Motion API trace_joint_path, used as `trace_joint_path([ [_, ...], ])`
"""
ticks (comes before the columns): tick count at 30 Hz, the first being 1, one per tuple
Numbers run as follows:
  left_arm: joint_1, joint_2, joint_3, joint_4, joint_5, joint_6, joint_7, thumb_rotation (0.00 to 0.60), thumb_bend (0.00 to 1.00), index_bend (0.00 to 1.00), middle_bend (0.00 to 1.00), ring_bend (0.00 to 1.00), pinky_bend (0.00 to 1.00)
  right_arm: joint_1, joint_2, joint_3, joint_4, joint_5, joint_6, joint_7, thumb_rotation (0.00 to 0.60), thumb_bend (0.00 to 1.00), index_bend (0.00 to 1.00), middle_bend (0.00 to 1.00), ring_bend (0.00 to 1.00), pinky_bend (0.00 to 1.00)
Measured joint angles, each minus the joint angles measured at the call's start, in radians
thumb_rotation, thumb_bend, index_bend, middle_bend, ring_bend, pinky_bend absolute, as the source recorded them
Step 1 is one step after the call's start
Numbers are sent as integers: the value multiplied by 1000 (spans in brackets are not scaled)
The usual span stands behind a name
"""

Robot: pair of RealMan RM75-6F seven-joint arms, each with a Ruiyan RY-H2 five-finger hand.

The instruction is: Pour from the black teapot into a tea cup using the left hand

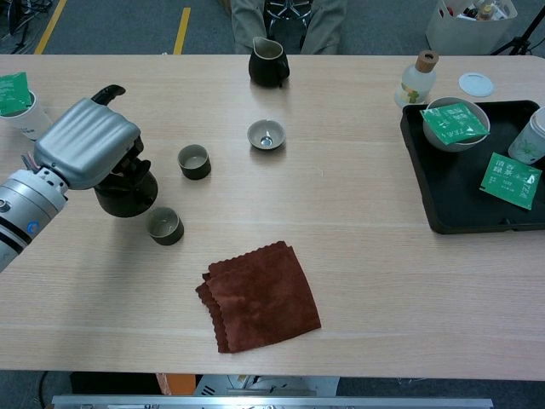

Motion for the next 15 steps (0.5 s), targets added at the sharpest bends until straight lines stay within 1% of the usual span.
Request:
trace_joint_path([
  [2,-5,7,-9,-7,-14,-8,-7,378,467,852,1000,864,101,0,0,1,-2,0,0,-2,600,73,320,380,210,235],
  [7,-17,21,-27,-16,-47,-30,-43,383,467,851,1000,859,102,-1,-1,1,-3,5,-1,-6,600,74,320,379,210,234],
  [15,-37,46,-64,-14,-115,-77,-145,382,467,851,1000,848,102,4,-6,3,-2,14,-14,-11,600,74,320,379,209,235],
])
